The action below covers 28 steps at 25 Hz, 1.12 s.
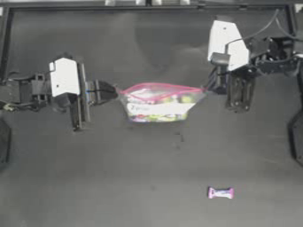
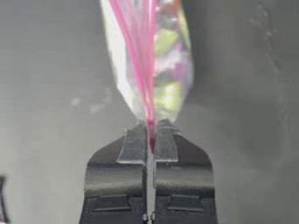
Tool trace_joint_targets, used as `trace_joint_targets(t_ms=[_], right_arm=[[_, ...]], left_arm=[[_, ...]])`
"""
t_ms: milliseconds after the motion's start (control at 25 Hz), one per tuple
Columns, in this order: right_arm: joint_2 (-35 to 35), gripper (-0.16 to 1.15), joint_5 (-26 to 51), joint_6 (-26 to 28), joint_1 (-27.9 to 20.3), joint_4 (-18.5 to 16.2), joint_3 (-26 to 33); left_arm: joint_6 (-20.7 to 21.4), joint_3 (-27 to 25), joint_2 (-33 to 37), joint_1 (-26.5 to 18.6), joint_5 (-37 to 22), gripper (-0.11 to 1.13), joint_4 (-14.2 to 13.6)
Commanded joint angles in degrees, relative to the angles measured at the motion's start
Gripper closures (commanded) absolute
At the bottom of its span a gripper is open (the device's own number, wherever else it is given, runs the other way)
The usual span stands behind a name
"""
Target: Put candy in bag
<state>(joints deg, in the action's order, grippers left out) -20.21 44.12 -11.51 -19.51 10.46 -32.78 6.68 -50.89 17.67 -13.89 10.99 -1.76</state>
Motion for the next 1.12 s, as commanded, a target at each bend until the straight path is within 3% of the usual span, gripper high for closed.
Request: trace_joint_targets(t_ms=[40,640,1120], right_arm=[[-1.23,0.92,-0.88,0.88,1.76,-0.09,1.93],[-1.14,0.92,-3.69,9.05,8.44,-5.71,0.18],[0.0,0.92,-8.61,9.76,9.49,-4.66,-2.55]], left_arm=[[0.0,1.49,2.46,1.05,-0.44,0.98,0.26],[-0.09,0.35,2.46,4.83,-1.49,0.98,2.29],[-0.09,-0.88,1.32,6.42,-1.41,0.98,3.6]])
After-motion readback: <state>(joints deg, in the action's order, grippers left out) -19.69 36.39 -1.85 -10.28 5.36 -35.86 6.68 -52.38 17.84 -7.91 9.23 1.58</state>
